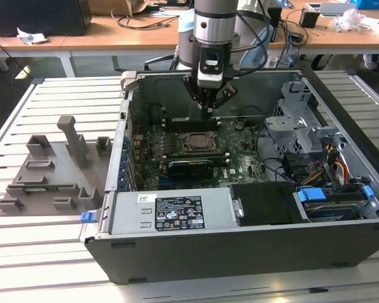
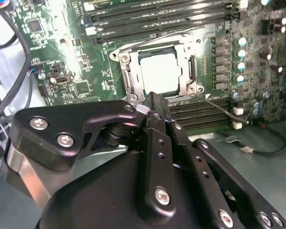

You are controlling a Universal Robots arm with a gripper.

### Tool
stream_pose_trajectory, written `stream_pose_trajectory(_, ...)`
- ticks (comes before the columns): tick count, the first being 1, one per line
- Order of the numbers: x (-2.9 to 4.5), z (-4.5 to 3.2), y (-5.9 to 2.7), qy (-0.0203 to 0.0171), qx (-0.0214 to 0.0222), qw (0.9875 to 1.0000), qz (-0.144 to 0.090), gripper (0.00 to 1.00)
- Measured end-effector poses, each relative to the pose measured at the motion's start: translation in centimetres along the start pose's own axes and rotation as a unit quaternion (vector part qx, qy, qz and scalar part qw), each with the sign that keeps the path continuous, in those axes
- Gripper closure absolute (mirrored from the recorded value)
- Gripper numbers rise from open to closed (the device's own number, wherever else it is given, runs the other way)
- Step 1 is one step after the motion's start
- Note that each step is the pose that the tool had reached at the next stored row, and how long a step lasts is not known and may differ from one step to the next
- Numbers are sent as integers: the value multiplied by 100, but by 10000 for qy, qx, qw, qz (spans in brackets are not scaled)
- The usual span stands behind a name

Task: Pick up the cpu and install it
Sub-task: 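Install the first cpu locking lever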

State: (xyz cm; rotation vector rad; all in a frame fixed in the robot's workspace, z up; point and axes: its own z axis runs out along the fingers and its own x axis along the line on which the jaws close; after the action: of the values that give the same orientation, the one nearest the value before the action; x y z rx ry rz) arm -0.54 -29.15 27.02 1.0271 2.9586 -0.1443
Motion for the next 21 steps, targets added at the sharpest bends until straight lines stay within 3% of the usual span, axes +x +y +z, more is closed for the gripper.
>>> stream_pose_trajectory(6,0,1,0,-31,-14,9993,-366,89)
stream_pose_trajectory(11,0,1,0,-58,-25,9977,-678,89)
stream_pose_trajectory(14,0,0,0,-84,-37,9950,-993,89)
stream_pose_trajectory(16,0,0,0,-93,-40,9940,-1092,89)
stream_pose_trajectory(17,0,0,0,-106,-46,9921,-1248,89)
stream_pose_trajectory(21,0,0,0,-123,-53,9894,-1449,89)
